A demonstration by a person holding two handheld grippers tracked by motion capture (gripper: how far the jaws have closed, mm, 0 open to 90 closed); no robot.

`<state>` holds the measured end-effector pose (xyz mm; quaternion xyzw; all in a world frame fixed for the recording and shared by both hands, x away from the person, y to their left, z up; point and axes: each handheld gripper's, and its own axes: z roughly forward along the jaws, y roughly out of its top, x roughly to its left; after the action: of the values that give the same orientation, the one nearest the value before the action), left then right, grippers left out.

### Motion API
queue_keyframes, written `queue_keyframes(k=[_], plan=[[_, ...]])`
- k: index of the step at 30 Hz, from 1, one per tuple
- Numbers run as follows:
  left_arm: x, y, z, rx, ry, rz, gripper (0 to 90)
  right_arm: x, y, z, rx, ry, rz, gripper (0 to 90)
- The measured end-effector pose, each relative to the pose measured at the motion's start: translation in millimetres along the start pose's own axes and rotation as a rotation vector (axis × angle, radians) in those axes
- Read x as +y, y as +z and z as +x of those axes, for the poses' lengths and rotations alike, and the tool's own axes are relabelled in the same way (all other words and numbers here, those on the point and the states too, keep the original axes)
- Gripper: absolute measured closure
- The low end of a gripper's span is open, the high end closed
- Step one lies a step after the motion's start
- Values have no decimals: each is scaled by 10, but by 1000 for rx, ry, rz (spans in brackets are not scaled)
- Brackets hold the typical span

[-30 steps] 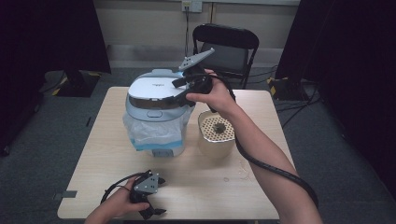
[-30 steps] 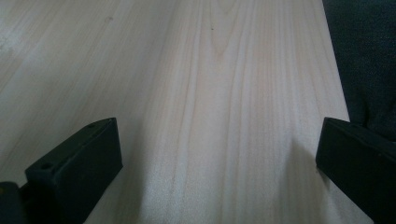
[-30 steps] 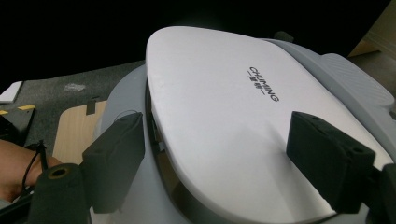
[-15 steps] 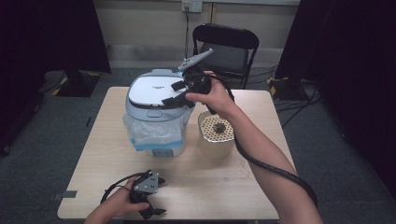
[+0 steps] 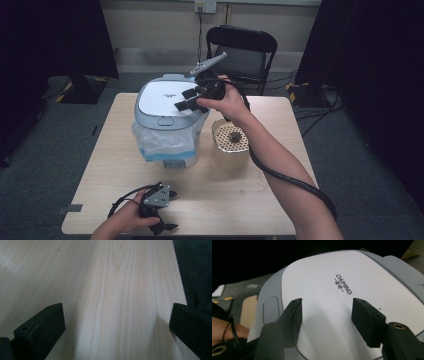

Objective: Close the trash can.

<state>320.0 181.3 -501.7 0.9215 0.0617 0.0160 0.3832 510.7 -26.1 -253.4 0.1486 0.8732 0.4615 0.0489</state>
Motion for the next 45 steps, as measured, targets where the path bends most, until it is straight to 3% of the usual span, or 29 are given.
queue_keyframes(k=[3,20,26,36,40,42,45], plan=[[-1,2,0,-1,-1,-3,0,36,40,35,-32,-23,17,421],[2,-2,-1,-1,-2,3,0,47,143,2,-36,-5,-30,426],[2,-1,-1,-1,-2,2,0,60,163,27,-59,-31,0,440],[2,-1,-1,-1,-2,2,0,-14,155,20,-49,-31,-58,424],[4,-6,4,10,8,3,0,-60,153,-4,-3,18,-108,317],[4,-5,7,9,12,1,0,-61,153,7,-24,6,-95,208],[3,-4,3,9,6,-1,0,-50,141,15,-30,-6,-71,170]])
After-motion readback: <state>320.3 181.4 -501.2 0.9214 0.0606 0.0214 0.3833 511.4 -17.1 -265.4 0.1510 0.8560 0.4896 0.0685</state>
